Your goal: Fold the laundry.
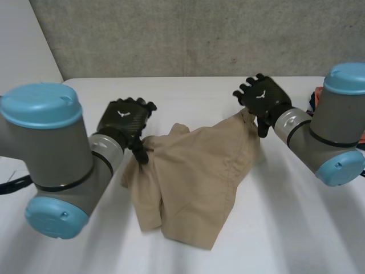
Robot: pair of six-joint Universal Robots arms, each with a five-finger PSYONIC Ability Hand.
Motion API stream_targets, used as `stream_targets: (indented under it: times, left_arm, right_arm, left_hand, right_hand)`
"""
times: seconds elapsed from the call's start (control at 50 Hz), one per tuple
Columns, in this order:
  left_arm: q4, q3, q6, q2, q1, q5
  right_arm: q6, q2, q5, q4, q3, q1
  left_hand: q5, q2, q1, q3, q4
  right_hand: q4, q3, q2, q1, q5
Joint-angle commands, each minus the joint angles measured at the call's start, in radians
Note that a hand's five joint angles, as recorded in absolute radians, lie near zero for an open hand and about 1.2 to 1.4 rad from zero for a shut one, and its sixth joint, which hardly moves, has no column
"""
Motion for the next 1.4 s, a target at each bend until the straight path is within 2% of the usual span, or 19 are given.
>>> stream_targets:
  times: [0.02, 0.12, 0.14, 0.16, 0.2, 0.22, 0.28, 0.34, 0.5, 0.6, 0.62, 0.64, 0.68, 0.74, 0.82, 0.92, 1.06, 1.22, 1.4]
  left_arm:
    - [-0.019, 0.034, -0.050, -0.105, -0.046, -0.036]
    - [-0.011, 0.066, -0.028, -0.170, -0.047, -0.066]
    - [-0.010, 0.073, -0.022, -0.181, -0.046, -0.069]
    - [-0.008, 0.083, -0.002, -0.205, -0.047, -0.075]
    - [-0.007, 0.111, 0.041, -0.245, -0.046, -0.089]
    - [-0.007, 0.120, 0.054, -0.257, -0.046, -0.092]
    - [-0.007, 0.186, 0.120, -0.314, -0.040, -0.115]
    - [0.001, 0.267, 0.169, -0.342, -0.020, -0.125]
    - [0.116, 0.679, 0.272, -0.430, 0.055, -0.027]
    - [0.038, 0.931, 0.311, -0.585, 0.056, 0.001]
    - [0.001, 0.985, 0.323, -0.631, 0.053, 0.000]
    - [-0.026, 1.023, 0.337, -0.670, 0.051, -0.002]
    - [-0.056, 1.045, 0.355, -0.690, 0.049, -0.008]
    - [-0.099, 1.030, 0.383, -0.676, 0.045, -0.057]
    - [-0.113, 0.889, 0.361, -0.546, 0.060, -0.161]
    - [-0.111, 0.610, 0.274, -0.334, 0.072, -0.212]
    - [-0.108, 0.170, 0.151, -0.032, 0.086, -0.123]
    - [-0.061, -0.189, 0.108, 0.170, 0.109, -0.016]
    - [-0.005, -0.228, 0.061, 0.042, 0.125, 0.056]
  right_arm:
    - [-0.055, 0.115, -0.062, -0.046, -0.027, -0.006]
    - [-0.060, 0.168, -0.103, -0.171, -0.003, -0.003]
    - [-0.061, 0.173, -0.103, -0.193, 0.002, -0.003]
    - [-0.069, 0.175, -0.097, -0.249, 0.016, -0.003]
    - [-0.074, 0.170, -0.090, -0.277, 0.023, -0.003]
    - [-0.077, 0.161, -0.081, -0.293, 0.031, -0.002]
    - [-0.069, 0.120, -0.045, -0.282, 0.054, 0.006]
    - [-0.043, 0.066, 0.004, -0.250, 0.076, 0.030]
    - [0.200, -0.022, 0.171, -0.144, 0.082, 0.110]
    - [0.400, -0.017, 0.252, -0.053, 0.097, 0.162]
    - [0.459, -0.014, 0.266, -0.034, 0.105, 0.176]
    - [0.515, -0.006, 0.272, -0.027, 0.109, 0.188]
    - [0.564, 0.001, 0.280, -0.032, 0.108, 0.199]
    - [0.617, 0.018, 0.291, -0.040, 0.093, 0.214]
    - [0.604, 0.014, 0.318, -0.038, 0.066, 0.234]
    - [0.601, 0.006, 0.332, -0.037, 0.045, 0.257]
    - [0.655, -0.017, 0.367, -0.020, 0.011, 0.291]
    - [0.771, -0.058, 0.389, 0.022, -0.039, 0.316]
    - [1.018, -0.117, 0.360, 0.138, -0.116, 0.356]
  left_hand:
    - [-0.052, -0.036, -0.041, -0.040, -0.031]
    - [-0.052, -0.036, -0.041, -0.040, -0.031]
    - [-0.052, -0.036, -0.041, -0.040, -0.031]
    - [-0.052, -0.036, -0.041, -0.040, -0.031]
    - [0.060, 0.076, 0.071, 0.071, 0.081]
    - [0.191, 0.207, 0.202, 0.203, 0.212]
    - [1.087, 1.103, 1.098, 1.099, 1.108]
    - [1.170, 1.186, 1.181, 1.181, 1.191]
    - [1.170, 1.186, 1.181, 1.181, 1.191]
    - [1.170, 1.186, 1.181, 1.181, 1.191]
    - [0.941, 0.957, 0.952, 0.952, 0.962]
    - [0.465, 0.481, 0.476, 0.476, 0.486]
    - [0.001, 0.017, 0.012, 0.012, 0.022]
    - [-0.052, -0.036, -0.041, -0.040, -0.031]
    - [-0.052, -0.036, -0.041, -0.040, -0.031]
    - [-0.052, -0.036, -0.041, -0.040, -0.031]
    - [-0.052, -0.036, -0.041, -0.040, -0.031]
    - [0.011, 0.027, 0.022, 0.022, 0.032]
    - [-0.052, -0.036, -0.041, -0.040, -0.031]
  right_hand:
    - [0.222, 0.224, 0.228, 0.217, 0.211]
    - [0.492, 0.494, 0.498, 0.487, 0.481]
    - [0.615, 0.617, 0.621, 0.610, 0.604]
    - [1.110, 1.112, 1.116, 1.105, 1.100]
    - [1.171, 1.173, 1.177, 1.166, 1.161]
    - [1.171, 1.173, 1.177, 1.166, 1.161]
    - [1.171, 1.173, 1.177, 1.166, 1.161]
    - [1.171, 1.173, 1.177, 1.166, 1.161]
    - [1.171, 1.173, 1.177, 1.166, 1.161]
    - [1.171, 1.173, 1.177, 1.166, 1.161]
    - [1.171, 1.173, 1.177, 1.166, 1.161]
    - [1.171, 1.173, 1.177, 1.166, 1.161]
    - [1.171, 1.173, 1.177, 1.166, 1.161]
    - [1.171, 1.173, 1.177, 1.166, 1.161]
    - [1.171, 1.173, 1.177, 1.166, 1.161]
    - [1.171, 1.173, 1.177, 1.166, 1.161]
    - [1.171, 1.173, 1.177, 1.166, 1.161]
    - [1.171, 1.173, 1.177, 1.166, 1.161]
    - [1.171, 1.173, 1.177, 1.166, 1.161]
